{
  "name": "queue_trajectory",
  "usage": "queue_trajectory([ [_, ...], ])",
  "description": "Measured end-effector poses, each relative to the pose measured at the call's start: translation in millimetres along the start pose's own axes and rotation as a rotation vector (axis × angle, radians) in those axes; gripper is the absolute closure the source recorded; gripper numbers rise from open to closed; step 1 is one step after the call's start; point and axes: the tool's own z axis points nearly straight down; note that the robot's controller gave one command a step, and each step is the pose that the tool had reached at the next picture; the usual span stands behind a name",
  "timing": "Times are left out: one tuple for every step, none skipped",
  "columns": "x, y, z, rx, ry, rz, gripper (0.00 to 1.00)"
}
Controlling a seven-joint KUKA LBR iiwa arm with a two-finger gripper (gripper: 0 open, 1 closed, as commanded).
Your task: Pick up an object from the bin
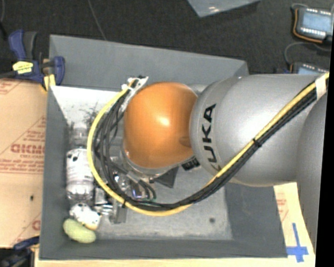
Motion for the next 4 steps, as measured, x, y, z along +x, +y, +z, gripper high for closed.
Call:
queue_trajectory([
  [-18.0,6,45,-0.001,-0.01,-0.234,0.0],
  [-21.3,1,97,-0.001,-0.003,-0.254,0.0],
  [-30.6,-23,144,-0.002,-0.01,-0.294,1.0],
  [-30.5,-23,144,-0.002,-0.01,-0.293,1.0],
])
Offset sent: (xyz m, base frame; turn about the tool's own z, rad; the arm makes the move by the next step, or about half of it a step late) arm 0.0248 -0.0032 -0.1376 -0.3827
